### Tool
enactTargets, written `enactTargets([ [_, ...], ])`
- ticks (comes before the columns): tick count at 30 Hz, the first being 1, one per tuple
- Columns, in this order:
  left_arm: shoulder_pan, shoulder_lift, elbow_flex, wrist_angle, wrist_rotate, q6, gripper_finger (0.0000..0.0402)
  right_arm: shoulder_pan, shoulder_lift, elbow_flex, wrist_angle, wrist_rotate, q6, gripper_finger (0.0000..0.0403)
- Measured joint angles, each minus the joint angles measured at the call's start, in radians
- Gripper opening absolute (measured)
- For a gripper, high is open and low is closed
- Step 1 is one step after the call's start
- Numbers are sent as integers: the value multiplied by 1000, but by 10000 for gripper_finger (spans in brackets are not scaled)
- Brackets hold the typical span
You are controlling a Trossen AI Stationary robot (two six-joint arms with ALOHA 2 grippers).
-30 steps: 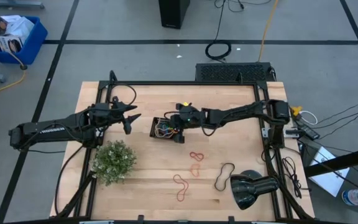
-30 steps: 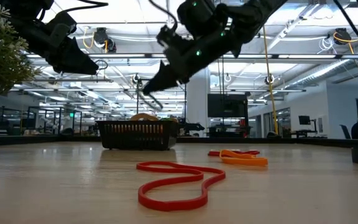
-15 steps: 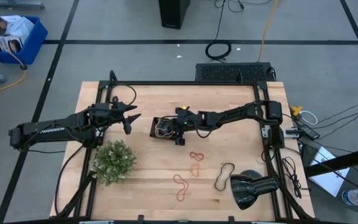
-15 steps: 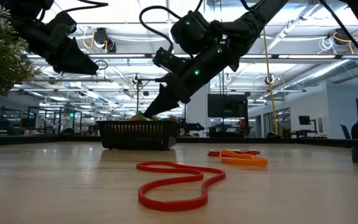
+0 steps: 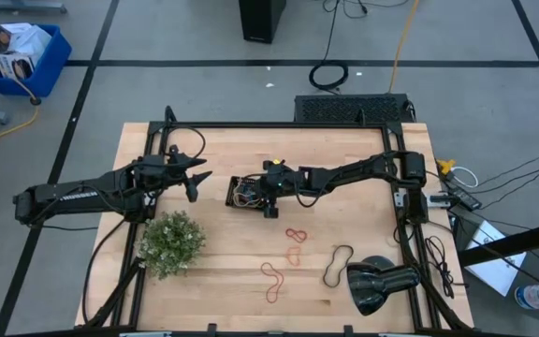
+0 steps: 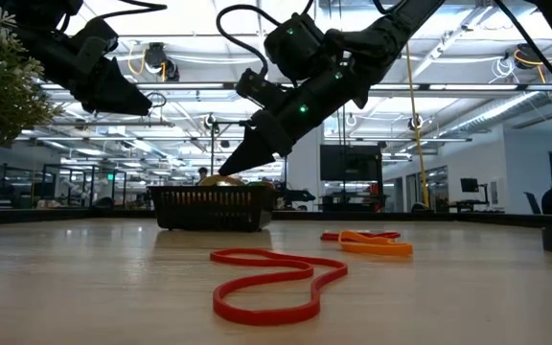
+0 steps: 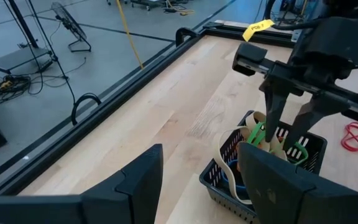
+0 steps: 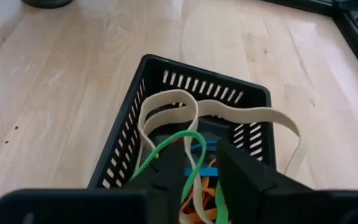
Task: Pick and place rubber bands into bin
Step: Put the top red rubber band into the black bin
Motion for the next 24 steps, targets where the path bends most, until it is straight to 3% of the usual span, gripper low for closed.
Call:
enactTargets([
  [9,0,0,0,0,0,0,216,10,-85,0,-77,4,-82,159],
  [18,0,0,0,0,0,-1,216,51,-278,0,-358,1,-27,161],
  [24,0,0,0,1,0,-1,216,97,-361,0,-507,0,92,164],
])
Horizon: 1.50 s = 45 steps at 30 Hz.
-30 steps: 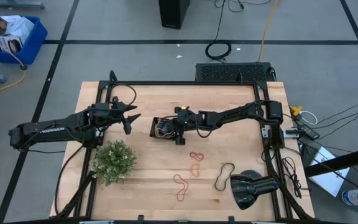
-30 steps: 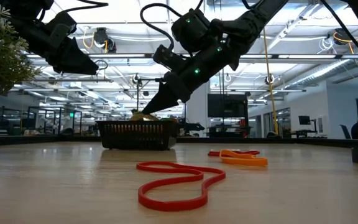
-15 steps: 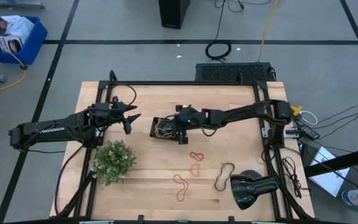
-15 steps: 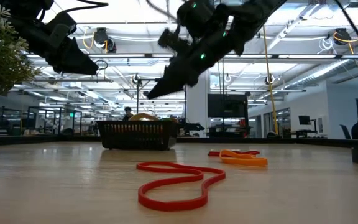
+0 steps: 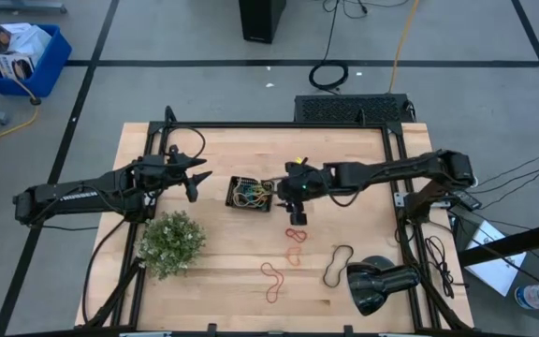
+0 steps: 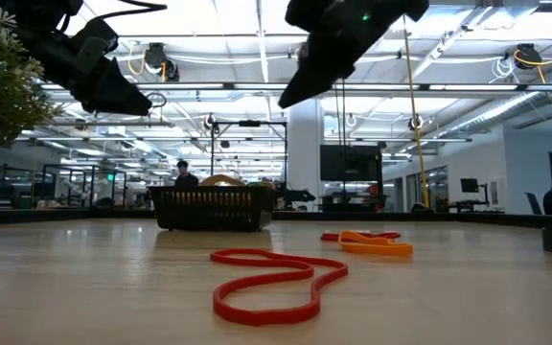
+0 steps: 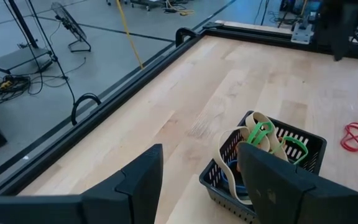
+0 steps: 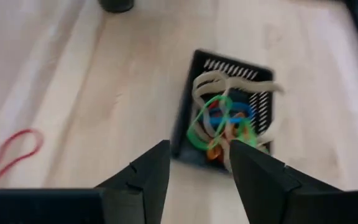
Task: Pick and place rubber bands into bin
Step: Put the top red rubber band into the black bin
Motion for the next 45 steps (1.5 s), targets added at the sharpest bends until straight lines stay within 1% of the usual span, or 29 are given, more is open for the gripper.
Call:
enactTargets([
  [5,0,0,0,0,0,0,216,56,-31,0,-110,-1,75,157],
  [11,0,0,0,0,0,0,216,116,-27,-1,-237,3,200,138],
  [15,0,0,0,0,0,0,216,139,-27,-43,-261,2,302,130],
  [19,0,0,0,0,0,0,216,155,-28,-114,-259,0,346,128],
  [23,0,0,0,0,0,0,216,163,-28,-198,-226,-2,391,127],
  [26,0,0,0,0,0,0,216,162,-28,-256,-162,-2,437,126],
  [31,0,0,0,0,0,0,216,162,-28,-356,-6,-4,496,125],
  [36,0,0,0,0,0,0,216,167,-28,-447,130,-4,485,125],
  [45,0,0,0,0,0,0,216,198,-28,-494,250,-4,460,125],
])
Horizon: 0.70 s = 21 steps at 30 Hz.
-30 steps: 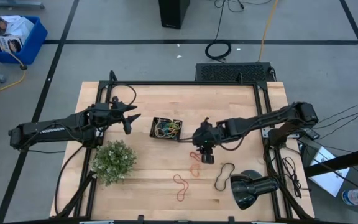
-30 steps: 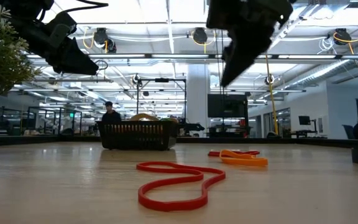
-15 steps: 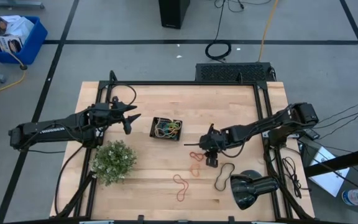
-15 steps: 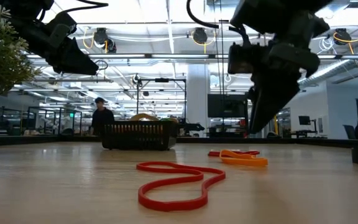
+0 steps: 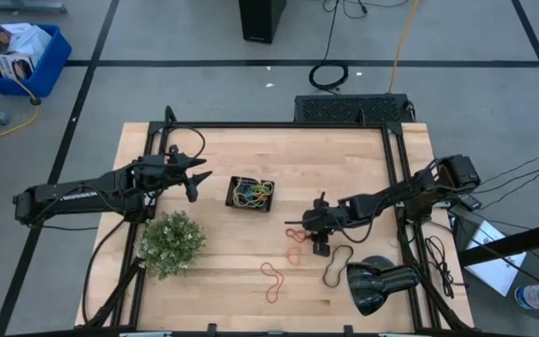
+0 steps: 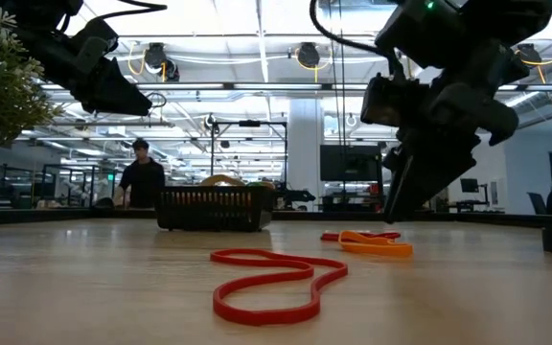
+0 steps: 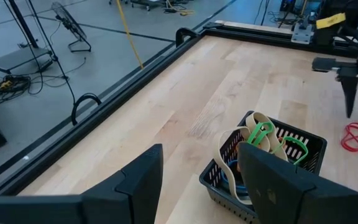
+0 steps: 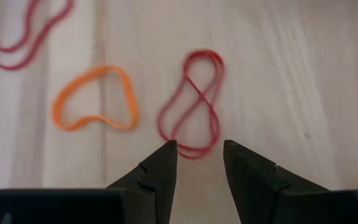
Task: Pick and place rubber bands into bin
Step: Put the top red rubber band into the black bin
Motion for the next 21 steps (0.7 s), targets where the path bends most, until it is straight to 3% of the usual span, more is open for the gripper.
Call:
enactTargets([
  [21,0,0,0,0,0,0,216,25,95,-10,105,57,-71,125],
])
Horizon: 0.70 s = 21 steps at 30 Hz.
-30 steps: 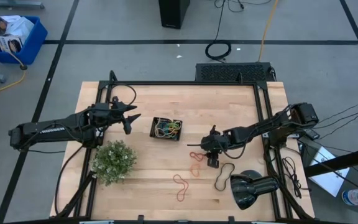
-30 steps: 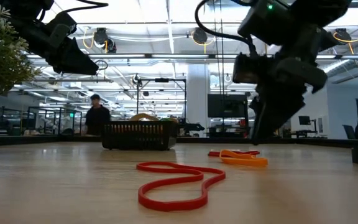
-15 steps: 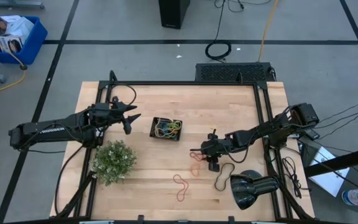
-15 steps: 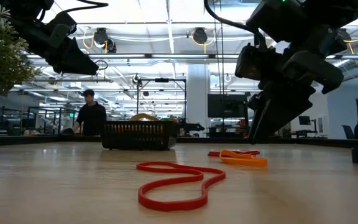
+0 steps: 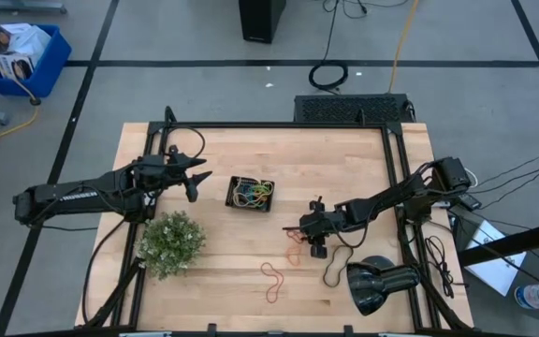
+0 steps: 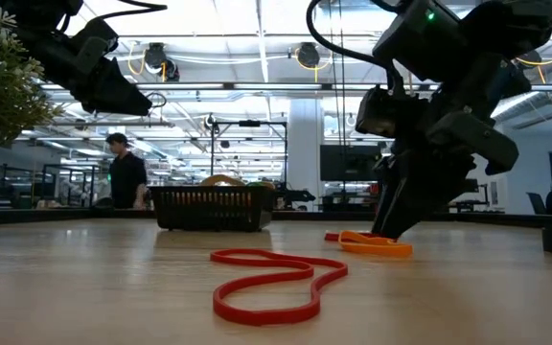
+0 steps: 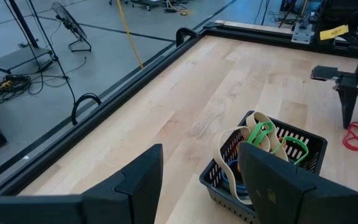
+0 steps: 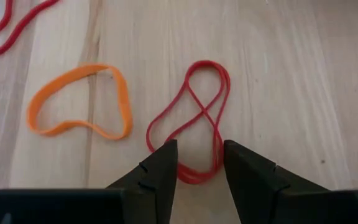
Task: Pick and place rubber bands into bin
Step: Put the top red rubber band into the black bin
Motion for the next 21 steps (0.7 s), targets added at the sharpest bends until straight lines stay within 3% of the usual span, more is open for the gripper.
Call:
enactTargets([
  [9,0,0,0,0,0,0,216,3,10,1,-3,5,-2,117],
  [21,0,0,0,0,0,0,216,3,13,0,-10,33,-6,5],
])
